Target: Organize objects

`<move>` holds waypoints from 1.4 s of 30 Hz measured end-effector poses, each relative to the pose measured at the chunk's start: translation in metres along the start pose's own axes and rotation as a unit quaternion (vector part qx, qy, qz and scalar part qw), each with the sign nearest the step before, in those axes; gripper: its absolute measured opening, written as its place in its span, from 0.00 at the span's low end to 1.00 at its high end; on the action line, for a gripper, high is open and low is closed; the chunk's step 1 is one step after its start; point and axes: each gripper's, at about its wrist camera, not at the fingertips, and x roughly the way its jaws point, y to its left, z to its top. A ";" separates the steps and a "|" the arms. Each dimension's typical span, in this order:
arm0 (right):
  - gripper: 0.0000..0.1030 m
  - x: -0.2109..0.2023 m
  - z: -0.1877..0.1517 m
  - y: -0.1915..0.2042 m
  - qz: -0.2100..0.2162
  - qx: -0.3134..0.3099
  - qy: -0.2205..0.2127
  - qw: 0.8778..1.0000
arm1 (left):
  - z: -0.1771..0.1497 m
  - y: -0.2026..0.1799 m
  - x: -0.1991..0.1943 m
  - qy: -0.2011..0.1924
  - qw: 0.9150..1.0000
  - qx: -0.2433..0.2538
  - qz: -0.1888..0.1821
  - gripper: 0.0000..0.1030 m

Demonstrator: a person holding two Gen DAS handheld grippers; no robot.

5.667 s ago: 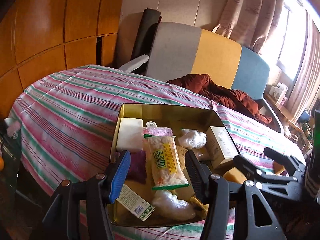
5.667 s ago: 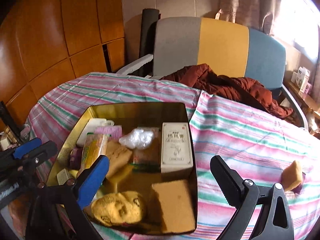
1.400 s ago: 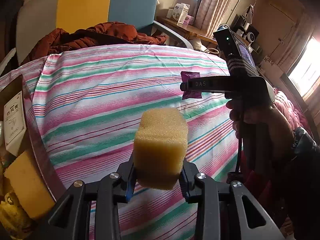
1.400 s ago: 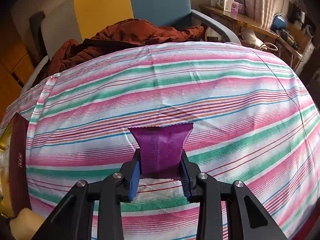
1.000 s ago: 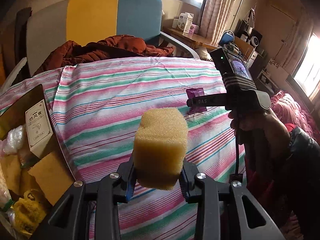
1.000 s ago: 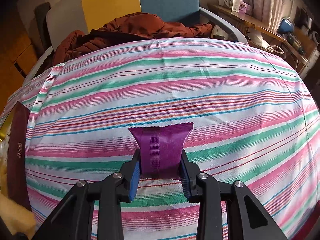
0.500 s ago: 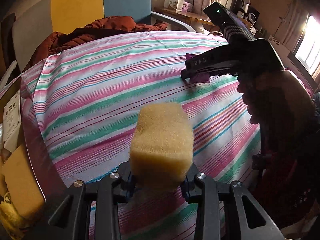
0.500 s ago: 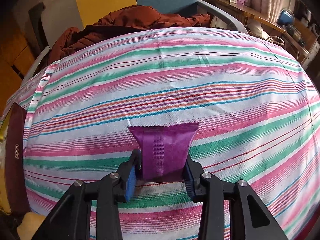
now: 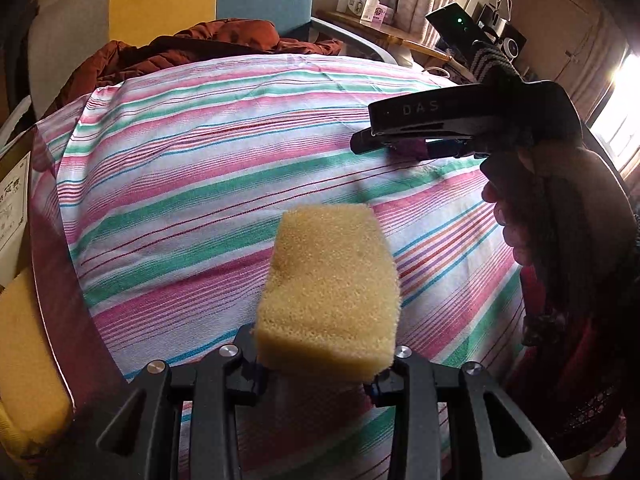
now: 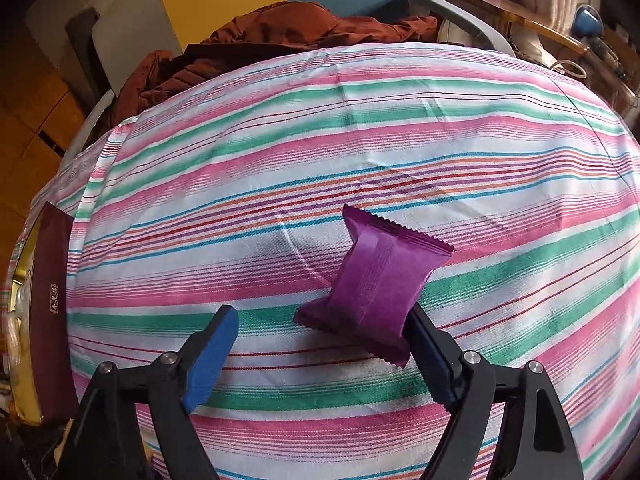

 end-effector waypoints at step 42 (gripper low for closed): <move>0.54 -0.008 0.008 -0.024 -0.031 0.077 -0.034 0.996 | 0.000 -0.009 -0.006 -0.014 1.000 0.017 0.023 0.31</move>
